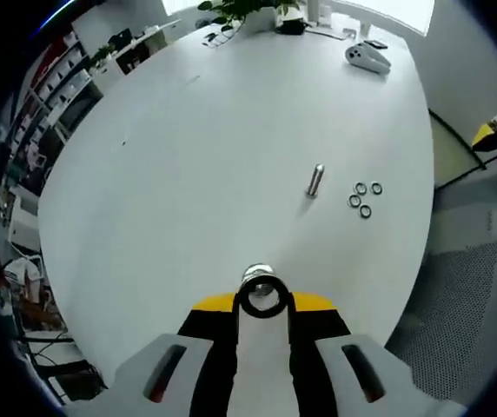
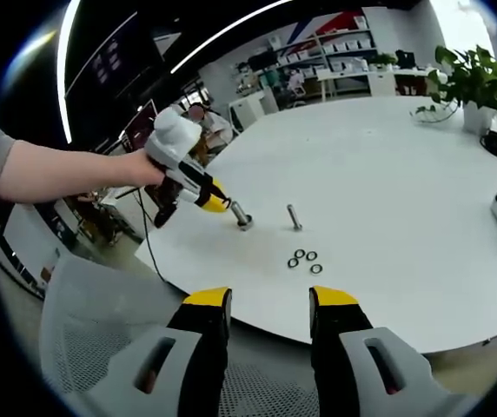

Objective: Place the washer onto the threaded stud by aligning its center hole with the stud, sliding it down to the base, and recovering from edge contact or off-axis alignment until the washer reaches the visible bottom stop.

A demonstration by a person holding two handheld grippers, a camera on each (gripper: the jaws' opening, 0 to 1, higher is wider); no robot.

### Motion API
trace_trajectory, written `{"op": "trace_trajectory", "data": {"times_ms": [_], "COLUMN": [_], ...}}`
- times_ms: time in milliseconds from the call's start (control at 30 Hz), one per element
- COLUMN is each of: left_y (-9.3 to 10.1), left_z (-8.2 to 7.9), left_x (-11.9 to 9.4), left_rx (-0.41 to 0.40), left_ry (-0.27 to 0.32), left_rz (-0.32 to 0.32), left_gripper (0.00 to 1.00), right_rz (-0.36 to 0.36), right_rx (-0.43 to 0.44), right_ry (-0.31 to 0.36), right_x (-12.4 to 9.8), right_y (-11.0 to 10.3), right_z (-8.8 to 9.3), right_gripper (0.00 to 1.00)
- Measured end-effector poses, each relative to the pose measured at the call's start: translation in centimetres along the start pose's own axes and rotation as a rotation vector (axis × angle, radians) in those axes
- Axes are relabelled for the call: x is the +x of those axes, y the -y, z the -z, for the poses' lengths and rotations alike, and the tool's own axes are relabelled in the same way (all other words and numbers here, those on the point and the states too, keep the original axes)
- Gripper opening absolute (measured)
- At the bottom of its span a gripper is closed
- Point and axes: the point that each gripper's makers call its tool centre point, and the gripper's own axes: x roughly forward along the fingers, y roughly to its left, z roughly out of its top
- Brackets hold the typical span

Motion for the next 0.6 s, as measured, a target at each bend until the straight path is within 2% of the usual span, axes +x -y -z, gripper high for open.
{"op": "trace_trajectory", "data": {"times_ms": [167,600], "left_y": [-0.1,-0.7], "left_z": [0.0,-0.1], "left_x": [0.6,1.5], "left_rx": [0.029,0.033], "left_ry": [-0.029,-0.066], "left_rz": [0.003,0.008], "left_gripper": [0.19,0.19], "right_rz": [-0.003,-0.004], "right_rx": [-0.001,0.003], "right_ry": [0.0,0.003], "right_x": [0.0,0.0], "right_y": [-0.1,-0.1], "right_z": [0.0,-0.1], "right_gripper": [0.38,0.38]}}
